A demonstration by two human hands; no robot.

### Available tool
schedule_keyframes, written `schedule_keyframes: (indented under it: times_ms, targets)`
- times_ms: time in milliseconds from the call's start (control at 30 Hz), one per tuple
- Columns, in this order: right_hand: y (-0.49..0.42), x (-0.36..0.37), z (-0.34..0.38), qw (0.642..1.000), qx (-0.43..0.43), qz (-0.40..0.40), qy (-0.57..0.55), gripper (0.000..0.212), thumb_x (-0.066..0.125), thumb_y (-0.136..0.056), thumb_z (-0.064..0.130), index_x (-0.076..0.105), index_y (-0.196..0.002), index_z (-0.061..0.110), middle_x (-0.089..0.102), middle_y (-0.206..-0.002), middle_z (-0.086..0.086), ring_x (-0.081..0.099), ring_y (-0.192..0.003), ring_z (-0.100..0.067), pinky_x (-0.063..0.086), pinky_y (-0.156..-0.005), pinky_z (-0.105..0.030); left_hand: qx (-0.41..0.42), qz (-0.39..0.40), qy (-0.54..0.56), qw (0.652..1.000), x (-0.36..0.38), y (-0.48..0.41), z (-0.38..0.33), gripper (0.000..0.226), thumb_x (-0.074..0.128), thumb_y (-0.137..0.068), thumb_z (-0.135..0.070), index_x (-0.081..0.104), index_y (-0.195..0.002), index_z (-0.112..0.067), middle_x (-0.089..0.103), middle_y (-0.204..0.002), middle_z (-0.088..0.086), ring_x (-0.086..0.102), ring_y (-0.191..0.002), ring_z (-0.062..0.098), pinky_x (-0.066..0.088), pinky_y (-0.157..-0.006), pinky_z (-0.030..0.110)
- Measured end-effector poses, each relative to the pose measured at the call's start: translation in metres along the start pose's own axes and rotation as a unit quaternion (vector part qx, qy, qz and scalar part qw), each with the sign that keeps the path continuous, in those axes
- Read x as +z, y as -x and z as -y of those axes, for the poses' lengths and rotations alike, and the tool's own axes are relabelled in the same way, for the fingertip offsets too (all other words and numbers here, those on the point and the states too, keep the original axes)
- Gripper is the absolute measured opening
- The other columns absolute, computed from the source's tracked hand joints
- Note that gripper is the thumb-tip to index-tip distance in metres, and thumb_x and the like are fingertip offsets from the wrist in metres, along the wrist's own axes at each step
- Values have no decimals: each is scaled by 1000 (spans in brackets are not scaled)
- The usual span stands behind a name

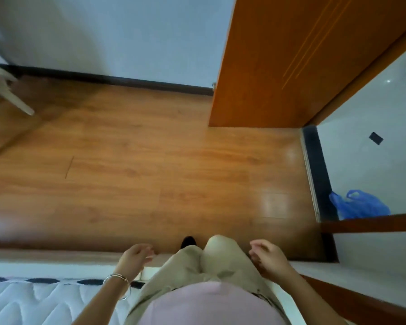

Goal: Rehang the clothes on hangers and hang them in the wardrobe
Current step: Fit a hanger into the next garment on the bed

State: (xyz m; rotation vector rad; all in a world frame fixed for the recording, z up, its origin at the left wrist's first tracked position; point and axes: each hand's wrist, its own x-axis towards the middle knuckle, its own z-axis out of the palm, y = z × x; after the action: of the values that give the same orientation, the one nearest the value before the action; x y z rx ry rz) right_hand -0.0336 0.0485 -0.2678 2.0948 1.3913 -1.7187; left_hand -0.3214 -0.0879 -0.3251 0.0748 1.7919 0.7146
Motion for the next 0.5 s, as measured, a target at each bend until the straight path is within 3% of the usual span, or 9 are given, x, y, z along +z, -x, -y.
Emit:
schedule_keyframes:
  times_ms: [67, 167, 233, 300, 367, 433, 500]
  targets:
    - [-19, -6, 24, 999, -8, 6, 42, 12, 45, -96, 17, 57, -97, 20, 61, -93, -1, 57, -89, -17, 48, -79, -31, -10, -8, 8, 1000, -6, -11, -4, 14, 44, -95, -6, 55, -88, -10, 62, -80, 3, 58, -76, 21, 44, -51, 21]
    - [-53, -16, 56, 995, 15, 2, 101, 11, 47, -95, 19, 57, -98, 21, 58, -100, 0, 53, -92, -14, 40, -63, -19, -89, -23, 34, 995, -12, -24, -5, 12, 46, -94, -10, 55, -86, -9, 60, -79, 7, 55, -70, 21, 32, -56, 24]
    - [-77, -21, 75, 984, 37, 17, 172, 13, 48, -95, 18, 60, -97, 16, 60, -101, -4, 55, -92, -18, 40, -62, -18, -145, -45, 67, 986, -19, -34, 1, 12, 48, -93, -6, 55, -83, -5, 57, -72, 10, 48, -59, 20, 33, -48, 22]
    - [-104, -26, 101, 975, 51, 28, 214, 23, 45, -96, 18, 64, -105, 8, 62, -110, -13, 58, -93, -20, 46, -73, -28, -189, -71, 102, 974, -25, -41, -4, 14, 48, -91, 1, 53, -79, 2, 52, -68, 13, 43, -55, 21, 35, -37, 20]
    - [-137, -33, 135, 957, 46, 54, 281, 32, 39, -98, 18, 59, -118, 5, 55, -125, -12, 56, -104, -20, 44, -86, -27, -218, -111, 131, 961, -29, -53, -14, 9, 48, -90, 4, 53, -84, 8, 51, -71, 14, 44, -60, 23, 40, -49, 29]
    - [-167, -38, 184, 951, 37, 55, 301, 26, 40, -97, 18, 62, -107, 7, 59, -112, -13, 56, -100, -23, 42, -71, -25, -235, -157, 159, 946, -30, -61, -33, 14, 46, -92, -1, 53, -98, 10, 55, -78, 16, 45, -63, 24, 35, -58, 31]
    - [-190, -38, 237, 946, 6, 58, 318, 22, 45, -94, 15, 61, -80, 12, 60, -83, -7, 54, -73, -19, 36, -57, -25, -228, -172, 194, 939, -27, -66, -58, 16, 43, -94, -6, 54, -101, 2, 57, -88, 17, 47, -62, 22, 30, -54, 26]
